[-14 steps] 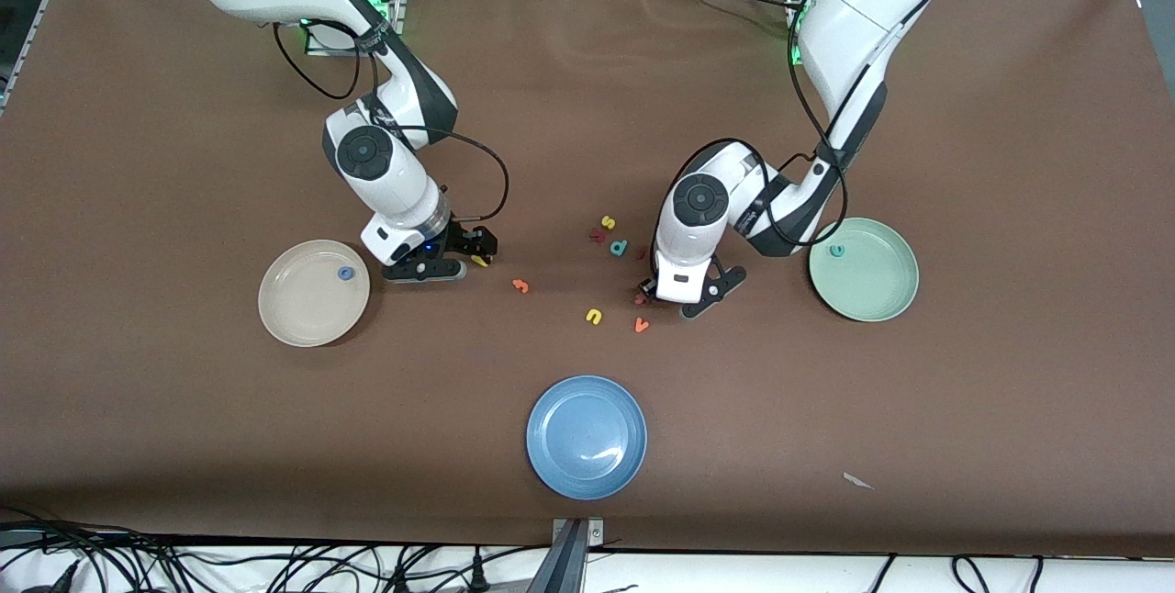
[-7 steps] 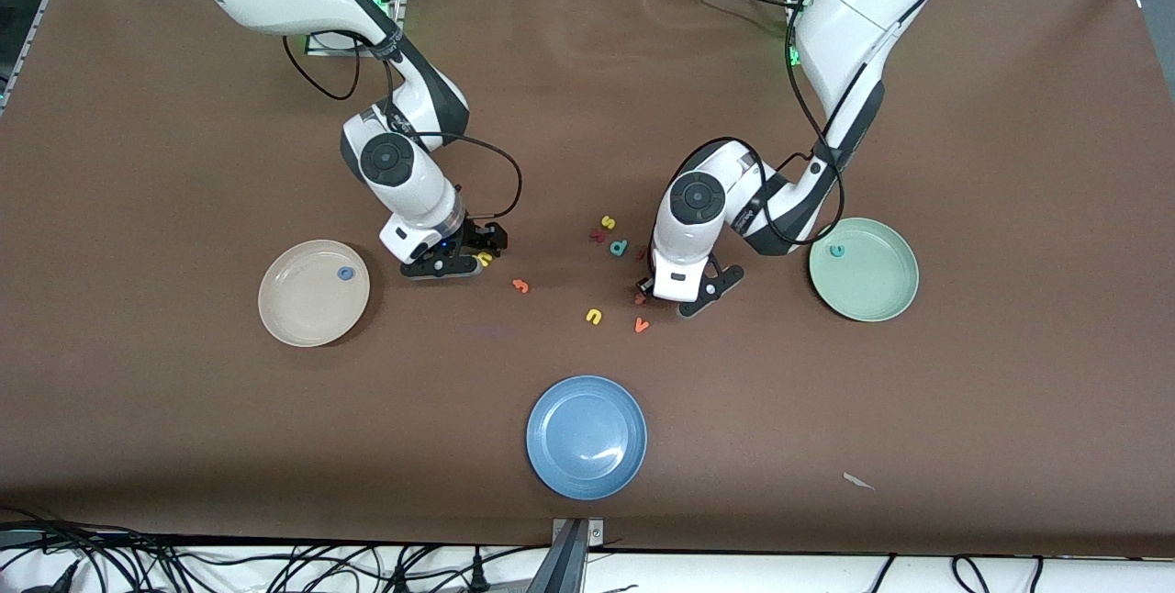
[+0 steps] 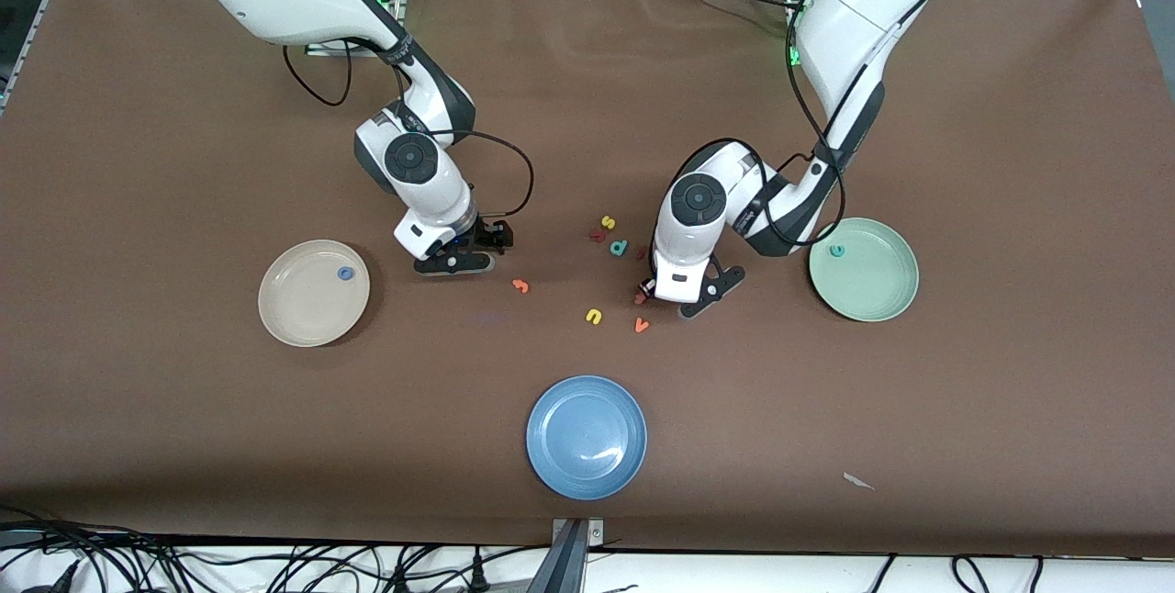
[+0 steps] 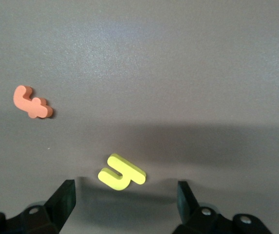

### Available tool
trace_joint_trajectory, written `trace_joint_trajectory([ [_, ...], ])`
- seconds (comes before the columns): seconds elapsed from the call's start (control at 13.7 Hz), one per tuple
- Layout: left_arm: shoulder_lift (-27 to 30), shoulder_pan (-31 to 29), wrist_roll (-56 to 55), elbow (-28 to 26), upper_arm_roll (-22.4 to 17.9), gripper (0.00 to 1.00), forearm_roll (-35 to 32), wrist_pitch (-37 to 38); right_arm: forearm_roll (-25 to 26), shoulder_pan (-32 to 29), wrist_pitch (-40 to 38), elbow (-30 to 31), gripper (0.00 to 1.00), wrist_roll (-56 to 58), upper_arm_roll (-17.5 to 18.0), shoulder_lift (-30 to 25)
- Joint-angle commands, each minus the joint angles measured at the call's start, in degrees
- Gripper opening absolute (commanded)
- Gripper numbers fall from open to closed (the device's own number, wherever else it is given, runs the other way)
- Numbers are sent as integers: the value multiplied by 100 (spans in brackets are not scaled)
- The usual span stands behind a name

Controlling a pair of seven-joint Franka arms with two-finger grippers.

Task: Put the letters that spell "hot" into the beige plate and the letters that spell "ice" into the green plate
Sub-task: 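Grasp the e with the left gripper while the right gripper grasps the h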

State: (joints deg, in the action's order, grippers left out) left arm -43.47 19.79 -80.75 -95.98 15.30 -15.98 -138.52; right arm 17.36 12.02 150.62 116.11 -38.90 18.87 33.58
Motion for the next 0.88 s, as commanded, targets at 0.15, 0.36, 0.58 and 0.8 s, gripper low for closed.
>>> trace_joint_trajectory([
  [0.15,-126,51,-73,167,-36,15,-169,62,145,64,-24,-150,81,-161,-50,87],
  [0.36,-83,-2,6,176,-27,11,-178,62,154,64,28,-150,73,-161,-42,87],
  [0.58,163,-265,434,229,61,6,-108,604,154,64,46,-150,69,-161,-50,105],
  [0.8,689,-931,1628,211,525,5,540,1440,171,64,55,-150,65,-161,-50,105],
])
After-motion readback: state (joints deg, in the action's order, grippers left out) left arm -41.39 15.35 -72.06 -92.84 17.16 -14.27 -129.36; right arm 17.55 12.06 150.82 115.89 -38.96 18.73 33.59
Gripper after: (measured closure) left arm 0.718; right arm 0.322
